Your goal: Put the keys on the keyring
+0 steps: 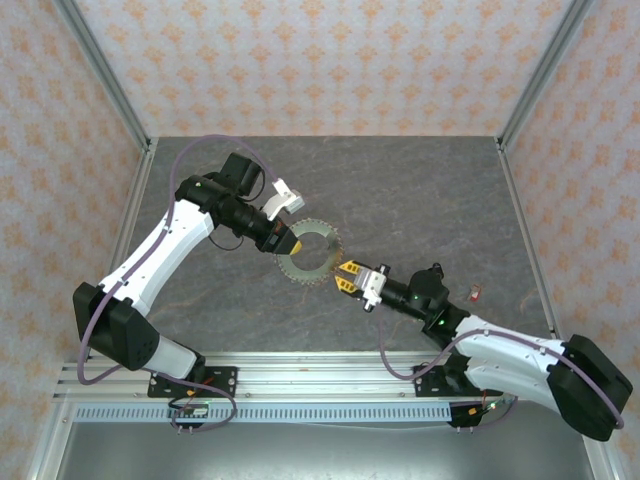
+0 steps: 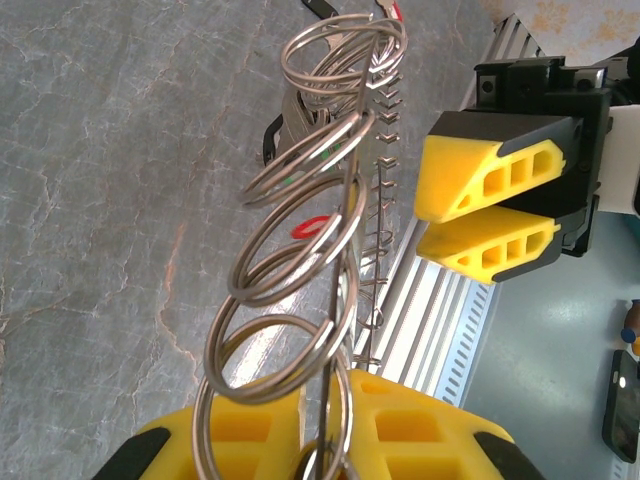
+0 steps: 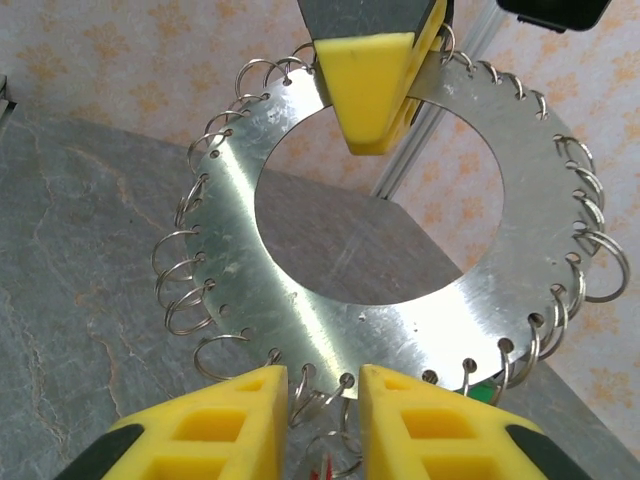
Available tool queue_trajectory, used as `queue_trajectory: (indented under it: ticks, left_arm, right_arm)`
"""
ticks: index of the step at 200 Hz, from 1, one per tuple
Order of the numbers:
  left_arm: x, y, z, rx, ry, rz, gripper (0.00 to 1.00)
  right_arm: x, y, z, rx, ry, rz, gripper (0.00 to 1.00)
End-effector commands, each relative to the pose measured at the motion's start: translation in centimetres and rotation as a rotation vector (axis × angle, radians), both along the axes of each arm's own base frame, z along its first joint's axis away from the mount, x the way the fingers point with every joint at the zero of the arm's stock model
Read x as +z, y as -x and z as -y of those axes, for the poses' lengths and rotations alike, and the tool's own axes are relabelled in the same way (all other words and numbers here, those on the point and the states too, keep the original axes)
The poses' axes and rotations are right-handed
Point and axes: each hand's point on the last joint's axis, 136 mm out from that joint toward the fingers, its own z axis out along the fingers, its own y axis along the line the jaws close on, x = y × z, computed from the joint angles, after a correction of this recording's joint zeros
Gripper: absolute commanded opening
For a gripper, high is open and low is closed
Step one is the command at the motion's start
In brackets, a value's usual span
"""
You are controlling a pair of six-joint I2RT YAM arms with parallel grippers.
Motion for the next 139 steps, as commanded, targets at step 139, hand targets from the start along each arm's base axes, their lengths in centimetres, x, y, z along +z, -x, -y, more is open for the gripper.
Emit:
queue_trajectory:
  ticks: [139]
  left_arm:
    - [1.2, 0.0, 0.0, 0.003, 0.038, 0.042, 0.00]
  right_arm:
    - [-0.4, -2.0, -1.0, -0.054, 0.003, 0.004, 0.20]
